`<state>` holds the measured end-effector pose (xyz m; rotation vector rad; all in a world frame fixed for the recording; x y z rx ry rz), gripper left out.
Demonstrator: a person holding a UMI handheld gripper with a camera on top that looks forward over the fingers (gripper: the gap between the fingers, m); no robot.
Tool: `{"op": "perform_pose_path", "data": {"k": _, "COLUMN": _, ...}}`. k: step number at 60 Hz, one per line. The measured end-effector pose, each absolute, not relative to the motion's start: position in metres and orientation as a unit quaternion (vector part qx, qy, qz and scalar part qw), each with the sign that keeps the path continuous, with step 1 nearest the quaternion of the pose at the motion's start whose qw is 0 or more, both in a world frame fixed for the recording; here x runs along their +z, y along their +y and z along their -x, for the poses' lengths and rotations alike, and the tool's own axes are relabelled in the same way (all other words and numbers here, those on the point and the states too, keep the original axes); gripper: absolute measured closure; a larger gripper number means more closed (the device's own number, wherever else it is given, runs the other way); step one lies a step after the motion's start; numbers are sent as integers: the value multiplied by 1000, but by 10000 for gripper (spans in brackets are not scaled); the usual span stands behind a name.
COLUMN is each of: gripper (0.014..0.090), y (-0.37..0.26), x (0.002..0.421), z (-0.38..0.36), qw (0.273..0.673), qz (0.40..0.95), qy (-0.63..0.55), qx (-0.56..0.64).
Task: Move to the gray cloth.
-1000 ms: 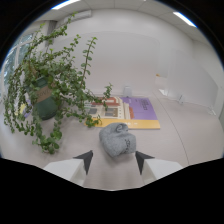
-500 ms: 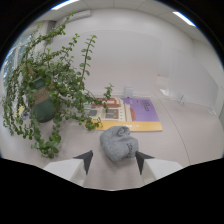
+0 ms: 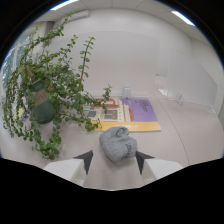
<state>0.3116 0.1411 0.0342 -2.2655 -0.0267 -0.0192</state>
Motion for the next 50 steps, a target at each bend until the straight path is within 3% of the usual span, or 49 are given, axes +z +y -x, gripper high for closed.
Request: {"op": "perform_pose_path", "data": {"k": 50, "gripper": 201, "y": 127, "x": 47, "z": -310, "qw": 421, "qz": 907, "qy": 1, "qx": -3}}
